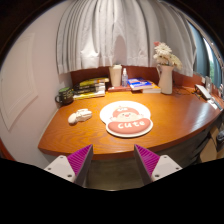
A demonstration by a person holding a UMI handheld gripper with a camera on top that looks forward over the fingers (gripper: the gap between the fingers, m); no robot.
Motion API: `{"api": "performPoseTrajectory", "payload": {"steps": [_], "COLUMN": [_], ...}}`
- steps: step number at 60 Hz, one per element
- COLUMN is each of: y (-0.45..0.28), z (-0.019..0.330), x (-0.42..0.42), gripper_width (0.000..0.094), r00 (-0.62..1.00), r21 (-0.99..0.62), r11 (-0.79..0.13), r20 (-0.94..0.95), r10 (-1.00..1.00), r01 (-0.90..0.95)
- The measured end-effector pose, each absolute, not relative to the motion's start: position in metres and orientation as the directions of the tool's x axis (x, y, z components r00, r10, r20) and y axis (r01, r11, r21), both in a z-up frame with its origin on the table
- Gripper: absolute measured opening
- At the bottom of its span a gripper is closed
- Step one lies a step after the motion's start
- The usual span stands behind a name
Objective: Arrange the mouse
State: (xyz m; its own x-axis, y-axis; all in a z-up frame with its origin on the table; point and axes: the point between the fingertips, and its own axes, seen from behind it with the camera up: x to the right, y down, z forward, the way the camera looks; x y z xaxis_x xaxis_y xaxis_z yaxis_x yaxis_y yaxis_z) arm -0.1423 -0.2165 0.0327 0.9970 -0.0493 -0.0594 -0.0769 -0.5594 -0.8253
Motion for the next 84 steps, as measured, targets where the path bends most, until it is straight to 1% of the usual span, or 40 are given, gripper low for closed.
{"api": "performPoseTrajectory", "payload": {"steps": [5, 13, 27, 39, 53, 56, 58, 62, 64, 69, 74, 77, 80, 84], "y": [-0.189, -0.150, -0.080, -0.032, 0.015, 0.022, 0.026, 0.030, 0.032, 0.032, 0.032, 0.033, 0.034, 0.034], "z": [0.020, 0.007, -0.014, -0.015, -0.014, -0.015, -0.015, -0.016, -0.016, -0.018, -0.020, -0.020, -0.020, -0.021], "x": [-0.187, -0.237, -0.286, -0.299, -0.323, -0.328, -0.329, -0.329, -0.327, -0.327, -0.326, -0.326, -0.326, -0.326], "gripper_width": [0.0823, 0.0826, 0.0829, 0.0832, 0.0795, 0.0771, 0.0730, 0.0619, 0.0527, 0.0517, 0.0478, 0.0433, 0.0411, 0.0411], "r00": [0.997, 0.995, 0.993, 0.994, 0.990, 0.990, 0.989, 0.989, 0.991, 0.992, 0.992, 0.992, 0.991, 0.991], "r21": [-0.816, -0.807, -0.792, -0.791, -0.788, -0.788, -0.783, -0.772, -0.768, -0.751, -0.731, -0.719, -0.708, -0.689], "r11": [-0.575, -0.591, -0.610, -0.610, -0.611, -0.612, -0.617, -0.629, -0.635, -0.656, -0.677, -0.689, -0.700, -0.718], "r20": [-0.072, -0.063, -0.053, -0.015, -0.018, -0.017, -0.014, -0.007, -0.007, -0.013, -0.002, 0.000, 0.001, -0.005], "r10": [0.003, 0.074, 0.108, 0.104, 0.137, 0.143, 0.145, 0.146, 0.130, 0.126, 0.129, 0.126, 0.131, 0.134], "r01": [-0.057, -0.007, 0.024, 0.052, 0.070, 0.075, 0.079, 0.087, 0.079, 0.073, 0.086, 0.088, 0.093, 0.093]}}
